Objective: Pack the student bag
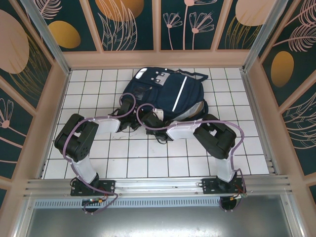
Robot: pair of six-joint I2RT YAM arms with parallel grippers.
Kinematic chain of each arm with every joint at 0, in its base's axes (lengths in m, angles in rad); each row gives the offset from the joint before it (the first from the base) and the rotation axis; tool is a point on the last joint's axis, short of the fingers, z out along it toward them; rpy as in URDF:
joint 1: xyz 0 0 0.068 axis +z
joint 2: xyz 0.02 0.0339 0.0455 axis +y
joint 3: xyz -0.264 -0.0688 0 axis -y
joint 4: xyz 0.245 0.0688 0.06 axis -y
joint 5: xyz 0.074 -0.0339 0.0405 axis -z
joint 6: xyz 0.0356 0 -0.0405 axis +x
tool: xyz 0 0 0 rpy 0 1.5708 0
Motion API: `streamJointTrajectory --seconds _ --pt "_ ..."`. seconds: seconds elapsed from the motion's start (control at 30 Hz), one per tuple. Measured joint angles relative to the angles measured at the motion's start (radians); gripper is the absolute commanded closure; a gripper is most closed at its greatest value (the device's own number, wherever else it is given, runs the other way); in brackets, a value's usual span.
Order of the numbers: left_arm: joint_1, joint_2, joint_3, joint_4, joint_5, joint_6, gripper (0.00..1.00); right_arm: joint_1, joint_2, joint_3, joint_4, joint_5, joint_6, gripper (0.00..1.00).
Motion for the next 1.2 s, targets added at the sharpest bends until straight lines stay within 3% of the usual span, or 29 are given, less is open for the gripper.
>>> streamJointTrajectory --seconds 0.17,0.33,0.53,0.9,1.2 --pt "0.000 0.000 0.000 0.004 0.007 0.000 1.00 0.003 0.000 0.000 -0.033 0.034 0.020 0.72" --pt "0.000 0.000 0.000 0.005 0.018 0.000 1.00 0.003 0.000 0.016 -0.074 0.054 0.023 0.73" --pt "0.000 0.000 0.000 0.006 0.023 0.000 1.00 0.005 0.000 0.031 -0.105 0.062 0.021 1.00" --pt "0.020 -0.024 -0.026 0.011 0.018 -0.009 1.00 0.005 -0.030 0.033 -0.161 0.062 0.035 1.00" --pt "0.140 -0.136 -0.099 0.005 -0.023 -0.034 1.00 0.003 -0.222 -0.079 -0.231 0.068 0.050 1.00"
